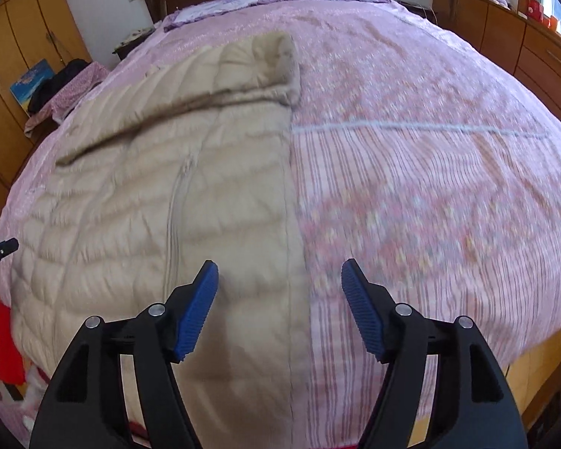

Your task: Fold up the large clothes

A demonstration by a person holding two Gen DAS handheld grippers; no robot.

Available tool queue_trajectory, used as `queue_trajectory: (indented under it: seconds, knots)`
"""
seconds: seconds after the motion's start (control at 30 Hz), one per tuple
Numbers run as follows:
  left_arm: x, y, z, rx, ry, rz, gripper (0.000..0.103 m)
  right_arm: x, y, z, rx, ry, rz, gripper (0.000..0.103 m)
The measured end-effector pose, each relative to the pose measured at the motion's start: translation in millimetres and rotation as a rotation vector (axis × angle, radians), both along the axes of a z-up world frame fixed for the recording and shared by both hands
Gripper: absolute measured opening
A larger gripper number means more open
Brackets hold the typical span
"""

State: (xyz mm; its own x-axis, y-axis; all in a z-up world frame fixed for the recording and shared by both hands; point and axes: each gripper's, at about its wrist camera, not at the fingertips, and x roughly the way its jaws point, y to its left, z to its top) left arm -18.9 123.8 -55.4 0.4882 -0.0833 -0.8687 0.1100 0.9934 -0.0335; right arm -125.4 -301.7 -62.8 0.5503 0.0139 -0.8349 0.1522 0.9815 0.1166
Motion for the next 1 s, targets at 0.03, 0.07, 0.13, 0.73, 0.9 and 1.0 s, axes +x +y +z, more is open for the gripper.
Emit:
queue_trajectory:
  seconds: [0.03, 0.07, 0.13, 0.73, 0.9, 1.0]
  knots:
    - [-4.3, 1.7, -1.7, -0.007, 0.012, 0.000, 0.075, -4.1, 0.3, -1.6, 0.000, 0.005, -0.001, 0.068]
    - [-7.7, 2.9, -3.1, -0.011, 0.019, 0.000, 0.075, -6.8, 0.2, -2.4, 0.001, 0.007, -0.001, 0.068]
    - [-16.6, 4.8, -6.0, -0.023, 0.034, -0.003, 0.075, -14.3, 0.5, -4.6, 0.013, 0.010, 0.000, 0.069]
    - [-60.2, -5.7, -30.1, -0.163, 0.153, -0.089, 0.075, -29.7, 31.0, -24.0, 0.053, 0.079, 0.089, 0.072]
    - [-56.5, -18.0, -33.7, -0.205, 0.169, -0.100, 0.077, -30.6, 36.4, -23.6, 0.064, 0.079, 0.114, 0.073]
    - [-57.2, -28.5, -34.3, -0.225, 0.166, -0.118, 0.077, -31.6, 39.5, -24.2, 0.069, 0.078, 0.127, 0.073]
